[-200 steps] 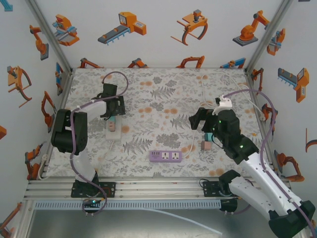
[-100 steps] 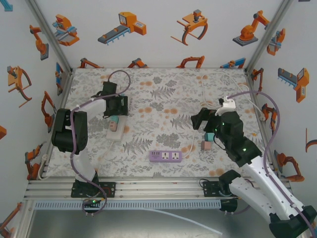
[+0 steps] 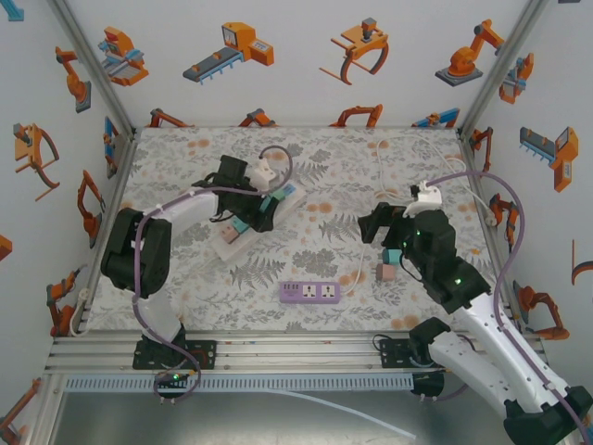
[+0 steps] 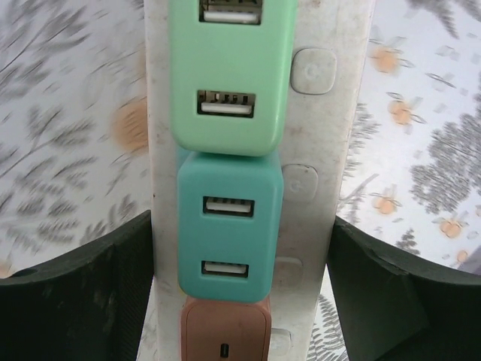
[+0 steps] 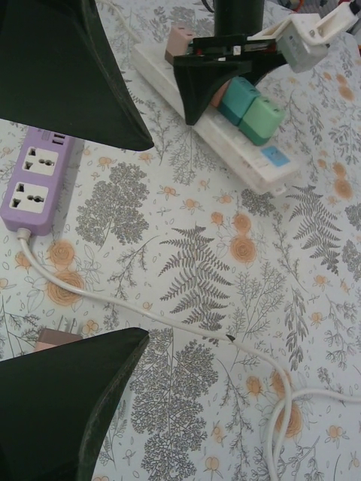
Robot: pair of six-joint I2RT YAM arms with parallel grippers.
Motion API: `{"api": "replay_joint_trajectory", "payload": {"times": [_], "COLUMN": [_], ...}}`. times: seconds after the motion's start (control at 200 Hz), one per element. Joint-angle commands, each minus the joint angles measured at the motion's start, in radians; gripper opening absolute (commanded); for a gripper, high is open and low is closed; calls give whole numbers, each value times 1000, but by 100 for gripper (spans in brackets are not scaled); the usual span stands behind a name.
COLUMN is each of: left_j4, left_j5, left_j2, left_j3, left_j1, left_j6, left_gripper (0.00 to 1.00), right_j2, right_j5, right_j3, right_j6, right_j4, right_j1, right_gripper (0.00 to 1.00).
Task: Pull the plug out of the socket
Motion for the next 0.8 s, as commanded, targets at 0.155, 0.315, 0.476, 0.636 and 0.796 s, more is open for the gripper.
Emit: {"api": "replay_joint_trajectory", "payload": {"times": [0.155,0.315,0.476,0.636,0.796], "left_j4": [34,9,-54,-89,-86], "left_j5": [107,84,-43,-92,-89], "left_j2": [-8,25,79,117,128], "left_j3": [82,99,131,145,128], "left_j1": [-136,-225,-319,-372,-395], "left_j6": [247,292,370,409,408], "left_gripper": [50,51,51,52,54], "right_j2": [-61,-86,-93,-92,-74], "right_j5": [52,63,65,63,41], "right_j3": [-18,-30,-36,-44,-45], "right_j6": [-18,-18,-21,-23,-24], "right_j4": [-22,-27,-32,-24,-13], "right_j1": [8,8,7,7,9], "right_gripper": [89,89,89,89,89]}}
